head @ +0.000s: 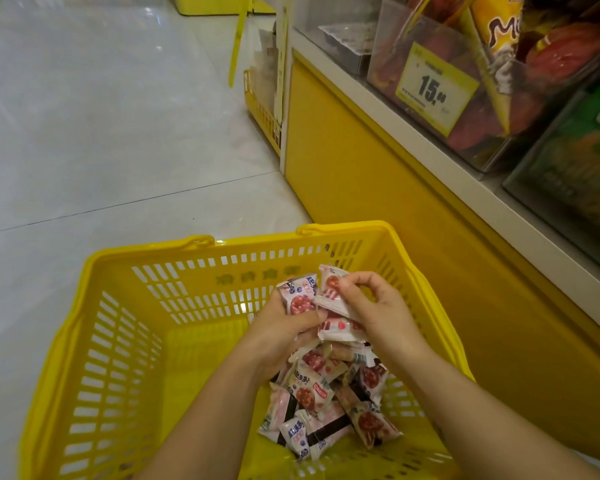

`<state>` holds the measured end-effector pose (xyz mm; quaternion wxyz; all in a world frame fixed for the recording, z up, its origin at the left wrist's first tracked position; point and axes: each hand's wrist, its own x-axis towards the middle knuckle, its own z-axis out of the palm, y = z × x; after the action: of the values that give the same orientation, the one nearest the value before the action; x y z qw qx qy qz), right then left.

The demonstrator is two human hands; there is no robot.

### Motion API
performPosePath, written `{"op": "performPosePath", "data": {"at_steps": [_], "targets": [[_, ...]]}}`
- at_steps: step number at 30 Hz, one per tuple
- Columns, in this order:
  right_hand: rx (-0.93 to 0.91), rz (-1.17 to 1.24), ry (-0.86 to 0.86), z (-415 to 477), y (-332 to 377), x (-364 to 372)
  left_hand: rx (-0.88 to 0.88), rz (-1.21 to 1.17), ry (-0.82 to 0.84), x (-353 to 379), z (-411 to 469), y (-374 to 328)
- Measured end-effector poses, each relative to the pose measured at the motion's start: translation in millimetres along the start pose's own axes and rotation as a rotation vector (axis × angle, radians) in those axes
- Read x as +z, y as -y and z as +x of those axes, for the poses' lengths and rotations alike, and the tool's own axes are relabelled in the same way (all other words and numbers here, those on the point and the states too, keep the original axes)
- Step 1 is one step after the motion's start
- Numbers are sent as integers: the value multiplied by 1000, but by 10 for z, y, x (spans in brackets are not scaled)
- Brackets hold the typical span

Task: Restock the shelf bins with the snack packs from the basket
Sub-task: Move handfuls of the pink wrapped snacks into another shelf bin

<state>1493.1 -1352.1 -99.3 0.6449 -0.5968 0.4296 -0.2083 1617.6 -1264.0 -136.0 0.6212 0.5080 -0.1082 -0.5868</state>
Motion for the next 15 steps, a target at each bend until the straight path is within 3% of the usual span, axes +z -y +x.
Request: {"op": "performPosePath", "data": {"at_steps": [4, 6, 9, 15], "targets": [[-32, -139, -109, 31, -32, -10, 41, 90, -30, 59, 8, -4], [47, 4, -104, 56, 5, -34, 60, 94, -48, 55, 21, -17], [194, 297, 1, 94, 26, -94, 101, 47, -77, 34, 35, -43], [386, 330, 310, 51, 121, -98, 174, 34, -93, 56, 60, -62]]}}
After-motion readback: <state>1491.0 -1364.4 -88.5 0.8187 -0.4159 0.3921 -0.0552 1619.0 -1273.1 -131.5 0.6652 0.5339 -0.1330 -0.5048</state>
